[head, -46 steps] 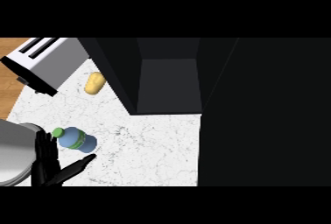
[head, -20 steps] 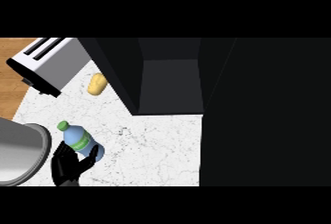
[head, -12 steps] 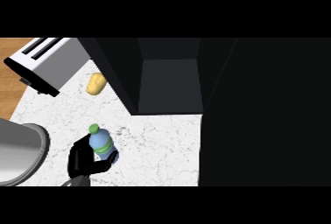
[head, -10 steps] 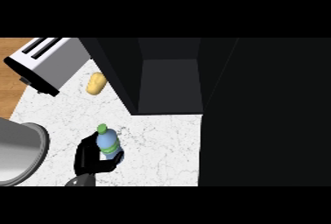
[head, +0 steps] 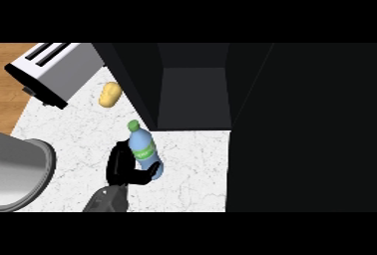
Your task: Pick up the bottled water, place it into the cabinet and close the cabinet
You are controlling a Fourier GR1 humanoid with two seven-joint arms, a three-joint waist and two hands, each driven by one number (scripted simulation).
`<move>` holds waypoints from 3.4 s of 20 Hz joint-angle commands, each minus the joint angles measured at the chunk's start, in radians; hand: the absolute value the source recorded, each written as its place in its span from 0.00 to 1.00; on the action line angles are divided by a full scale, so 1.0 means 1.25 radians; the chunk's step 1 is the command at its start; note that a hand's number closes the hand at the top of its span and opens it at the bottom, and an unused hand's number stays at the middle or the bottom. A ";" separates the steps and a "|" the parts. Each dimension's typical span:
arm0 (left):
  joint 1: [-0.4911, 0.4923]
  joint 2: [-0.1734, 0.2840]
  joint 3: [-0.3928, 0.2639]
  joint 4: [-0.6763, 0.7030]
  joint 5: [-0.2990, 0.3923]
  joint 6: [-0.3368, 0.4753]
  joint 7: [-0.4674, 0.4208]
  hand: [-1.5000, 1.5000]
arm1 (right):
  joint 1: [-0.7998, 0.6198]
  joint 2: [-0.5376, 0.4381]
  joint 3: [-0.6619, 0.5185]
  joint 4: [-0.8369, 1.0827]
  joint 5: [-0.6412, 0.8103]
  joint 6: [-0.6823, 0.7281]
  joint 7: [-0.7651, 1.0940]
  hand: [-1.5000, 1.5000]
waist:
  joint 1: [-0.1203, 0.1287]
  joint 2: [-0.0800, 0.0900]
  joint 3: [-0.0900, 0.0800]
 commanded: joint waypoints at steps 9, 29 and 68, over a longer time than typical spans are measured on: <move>-0.110 -0.002 -0.235 -0.255 0.049 0.348 0.196 1.00 | 0.017 -0.019 -0.064 -0.040 -0.092 0.033 -0.011 0.00 | -0.009 -0.001 0.000; -0.537 -0.003 -0.256 0.132 0.161 0.562 0.279 1.00 | -0.053 0.005 -0.098 -0.022 -0.108 0.038 0.022 0.00 | -0.045 0.015 -0.001; -0.762 0.043 -0.109 0.412 0.118 0.504 0.071 0.00 | -0.059 -0.016 -0.141 0.030 -0.134 0.126 -0.030 0.00 | -0.061 0.027 -0.002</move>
